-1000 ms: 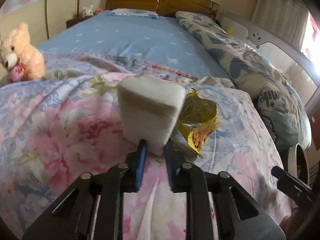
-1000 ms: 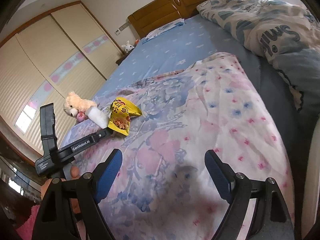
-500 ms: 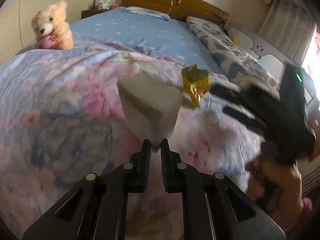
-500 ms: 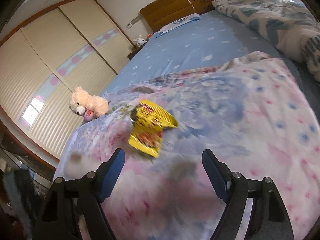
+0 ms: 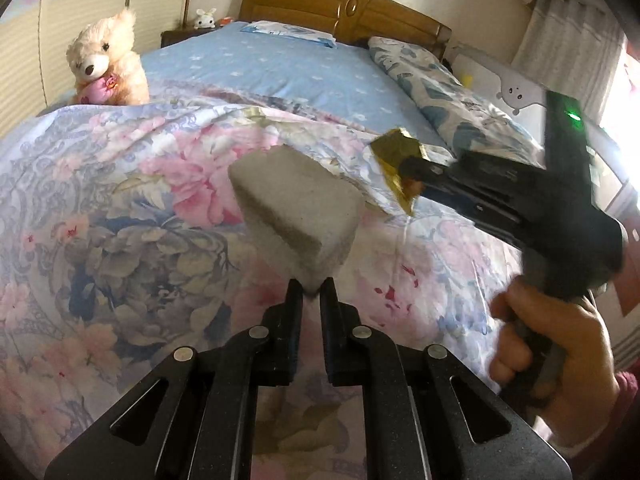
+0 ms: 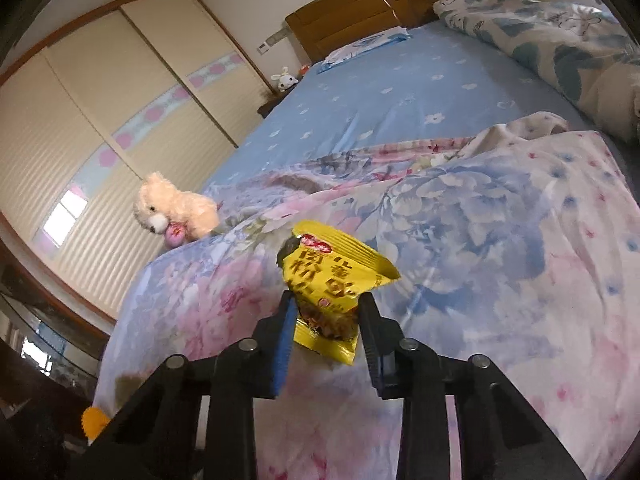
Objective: Collect trash
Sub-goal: 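Grasp the yellow snack wrapper with the right tool and lift it, then carry the white box and yellow wrapper over the bin with both tools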
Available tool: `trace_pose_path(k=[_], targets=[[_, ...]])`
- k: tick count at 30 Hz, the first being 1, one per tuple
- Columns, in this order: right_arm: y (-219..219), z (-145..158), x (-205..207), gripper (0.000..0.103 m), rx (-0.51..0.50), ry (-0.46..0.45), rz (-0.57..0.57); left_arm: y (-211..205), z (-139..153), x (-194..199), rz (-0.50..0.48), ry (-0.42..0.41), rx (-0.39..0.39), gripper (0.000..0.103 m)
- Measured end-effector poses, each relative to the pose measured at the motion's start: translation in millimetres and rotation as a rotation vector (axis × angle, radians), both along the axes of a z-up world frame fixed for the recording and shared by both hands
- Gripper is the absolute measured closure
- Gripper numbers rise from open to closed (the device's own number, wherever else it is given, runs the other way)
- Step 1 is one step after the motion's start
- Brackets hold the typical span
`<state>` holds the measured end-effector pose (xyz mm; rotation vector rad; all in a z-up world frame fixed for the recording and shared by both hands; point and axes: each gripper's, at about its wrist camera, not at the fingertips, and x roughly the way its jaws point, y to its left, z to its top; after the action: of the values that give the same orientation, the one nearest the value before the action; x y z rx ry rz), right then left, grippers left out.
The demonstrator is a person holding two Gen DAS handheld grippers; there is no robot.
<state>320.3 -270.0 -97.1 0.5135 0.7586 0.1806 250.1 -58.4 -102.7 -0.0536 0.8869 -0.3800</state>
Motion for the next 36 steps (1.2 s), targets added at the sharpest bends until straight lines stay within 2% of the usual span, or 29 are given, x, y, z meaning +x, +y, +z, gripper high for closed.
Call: trace_pose_path(k=[1, 2, 3, 10, 14, 15, 16, 18, 22, 25, 27, 29, 30, 32, 33, 36], targets=[[-1.8, 1.9, -6.7, 0.077, -0.001, -0.003, 0.001, -1.1, 0.0, -2.0, -0.003, 0.003, 0.007, 0.095], [-4.5, 4.7, -16.8, 0.086, -0.001, -0.007, 0.005, -1.8, 0.0, -5.2, -0.007, 0.009, 0.009, 0.095], [-7.2, 7.1, -25.6, 0.103, -0.003, -0.004, 0.007, -2.6, 0.3, -9.0, -0.011, 0.016, 0.005, 0.095], [-21.4, 17.8, -86.3, 0.102, -0.027, -0.017, 0.017, -15.1, 12.0, -45.5, -0.058, 0.013, -0.027, 0.095], [-27.3, 21.1, -93.3, 0.089, -0.034, -0.027, -0.015, -17.4, 16.1, -58.8, -0.065, 0.001, -0.029, 0.095], [-28.3, 21.3, -90.7, 0.077, -0.037, -0.029, -0.024, -16.1, 16.1, -60.4, -0.064, 0.003, -0.03, 0.095], [-28.8, 21.5, -86.5, 0.059, -0.041, -0.035, -0.029, -14.4, 15.6, -61.7, -0.063, 0.008, -0.031, 0.095], [-27.0, 22.6, -75.7, 0.048, -0.056, -0.055, -0.027, -10.9, 14.6, -63.2, -0.054, 0.018, -0.03, 0.095], [-19.1, 17.7, -34.4, 0.048, -0.088, -0.036, -0.005, -4.6, 12.7, -65.3, -0.042, 0.036, -0.03, 0.095], [-18.7, 8.0, -2.5, 0.048, -0.077, -0.001, -0.014, -2.8, 12.6, -66.2, -0.041, 0.04, -0.026, 0.095], [-18.3, -1.4, 15.3, 0.042, -0.055, 0.034, -0.008, -2.3, 11.5, -66.0, -0.041, 0.046, -0.026, 0.095], [-17.7, -9.7, 22.5, 0.042, -0.042, 0.051, -0.009, -2.5, 9.1, -65.3, -0.042, 0.052, -0.023, 0.095], [-15.8, -12.9, 25.0, 0.048, -0.044, 0.054, -0.005, -2.6, 8.2, -65.1, -0.042, 0.056, -0.023, 0.095], [-12.9, -16.9, 24.6, 0.075, -0.07, 0.06, -0.004, -3.6, 6.9, -64.3, -0.047, 0.061, -0.023, 0.095], [-13.5, -18.1, 22.7, 0.095, -0.064, 0.063, -0.003, -4.5, 6.5, -64.4, -0.05, 0.061, -0.021, 0.095], [-15.2, -12.9, 12.6, 0.098, -0.074, 0.03, -0.004, -5.9, 6.0, -65.2, -0.055, 0.062, -0.02, 0.095]])
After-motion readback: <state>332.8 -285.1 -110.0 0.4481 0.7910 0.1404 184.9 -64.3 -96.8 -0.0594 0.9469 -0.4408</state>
